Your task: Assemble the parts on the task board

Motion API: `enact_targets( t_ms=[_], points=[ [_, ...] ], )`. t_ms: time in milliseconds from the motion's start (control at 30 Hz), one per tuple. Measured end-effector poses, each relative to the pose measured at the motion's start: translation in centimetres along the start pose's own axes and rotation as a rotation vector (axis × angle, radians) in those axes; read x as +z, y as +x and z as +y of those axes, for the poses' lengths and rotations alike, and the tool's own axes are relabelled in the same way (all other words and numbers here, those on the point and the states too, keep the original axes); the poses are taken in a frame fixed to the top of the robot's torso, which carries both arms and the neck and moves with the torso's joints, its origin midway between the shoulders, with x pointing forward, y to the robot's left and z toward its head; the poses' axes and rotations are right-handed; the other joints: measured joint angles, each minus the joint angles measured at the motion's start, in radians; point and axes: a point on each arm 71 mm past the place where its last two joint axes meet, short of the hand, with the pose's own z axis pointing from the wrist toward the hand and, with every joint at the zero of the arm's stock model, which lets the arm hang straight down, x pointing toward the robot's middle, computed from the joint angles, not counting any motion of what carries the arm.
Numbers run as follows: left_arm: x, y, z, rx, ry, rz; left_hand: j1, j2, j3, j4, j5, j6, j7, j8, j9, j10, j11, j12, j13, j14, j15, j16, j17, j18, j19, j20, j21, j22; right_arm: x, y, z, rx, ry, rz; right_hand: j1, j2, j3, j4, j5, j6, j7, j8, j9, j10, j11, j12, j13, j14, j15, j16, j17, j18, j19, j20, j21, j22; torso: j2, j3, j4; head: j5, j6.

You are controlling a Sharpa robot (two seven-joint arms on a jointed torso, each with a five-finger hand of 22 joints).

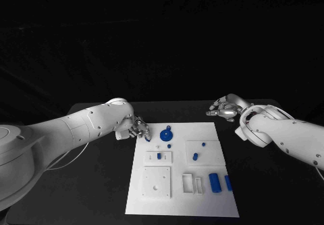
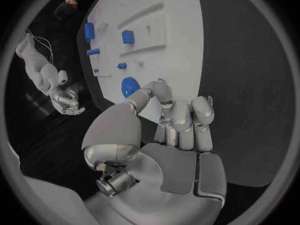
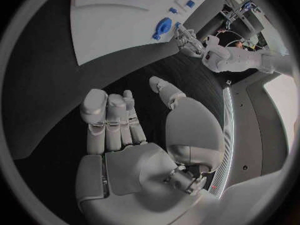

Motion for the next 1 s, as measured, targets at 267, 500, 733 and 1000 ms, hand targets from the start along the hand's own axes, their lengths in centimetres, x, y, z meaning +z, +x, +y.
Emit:
enact_targets(
  t_ms=[267,500,733,1000],
  points=[
    [-0.3,-0.1,0.6,-0.036,0.013,-0.017,-0.011,0.024,0.000,-0.009,0.017,0.013,-0.008,0.006,0.000,0.031,-0.010,0.000,-0.032,0.016,-0.006,0.007,0.008,0.000,0.007,-0.004,0.012,0.002,0.0,-0.1,-0.1,0.000,0.001,-0.001,0.000,0.000,0.000,0.000,0.000,0.000,0.000,0.000,0.000,0.000,0.000,0.000,-0.001,0.000,0.000,0.000,0.000,0.000,0.000,0.000,0.000,0.000,-0.001,-0.0003,0.0005,0.001,-0.001],
    [-1.1,0.2,1.3,-0.068,0.035,-0.029,-0.019,0.032,-0.003,-0.011,0.024,0.014,-0.006,0.006,0.000,0.039,-0.015,-0.004,-0.052,0.025,-0.008,0.016,0.026,0.000,0.009,-0.006,0.017,0.003,-0.1,-0.1,-0.2,0.000,0.003,-0.002,0.000,0.000,0.000,0.000,0.000,-0.001,0.001,0.000,0.000,0.000,0.000,0.000,-0.002,0.000,0.000,0.000,0.000,0.000,0.000,0.000,0.000,-0.001,-0.003,0.0002,0.0018,0.001,-0.001],
    [-2.4,0.9,1.6,-0.095,0.075,-0.037,-0.019,0.032,-0.004,-0.012,0.053,0.014,-0.006,0.006,0.001,0.046,-0.018,-0.004,-0.075,0.034,-0.009,0.023,0.044,0.000,0.009,-0.006,0.025,0.005,-0.2,-0.3,-0.4,0.000,0.004,-0.003,0.000,0.000,0.000,0.000,0.000,-0.002,0.001,0.000,0.000,0.000,0.000,0.000,-0.002,0.000,0.000,0.000,0.000,0.000,0.000,0.000,0.000,-0.001,-0.006,0.0015,0.0042,0.003,0.000],
    [-3.8,2.2,2.0,-0.117,0.116,-0.036,-0.031,0.035,-0.003,-0.011,0.112,0.016,-0.005,0.006,0.008,0.051,-0.020,0.005,-0.109,0.039,-0.014,0.035,0.061,0.000,0.018,-0.007,0.032,0.007,-0.3,-0.3,-0.4,0.001,0.003,-0.003,0.000,0.000,-0.003,-0.003,0.000,-0.001,0.002,0.000,0.000,0.000,0.000,0.000,-0.002,0.000,0.000,0.000,0.000,0.000,0.000,0.000,0.000,-0.001,-0.012,0.0037,0.0072,0.004,-0.005]
  ],
)
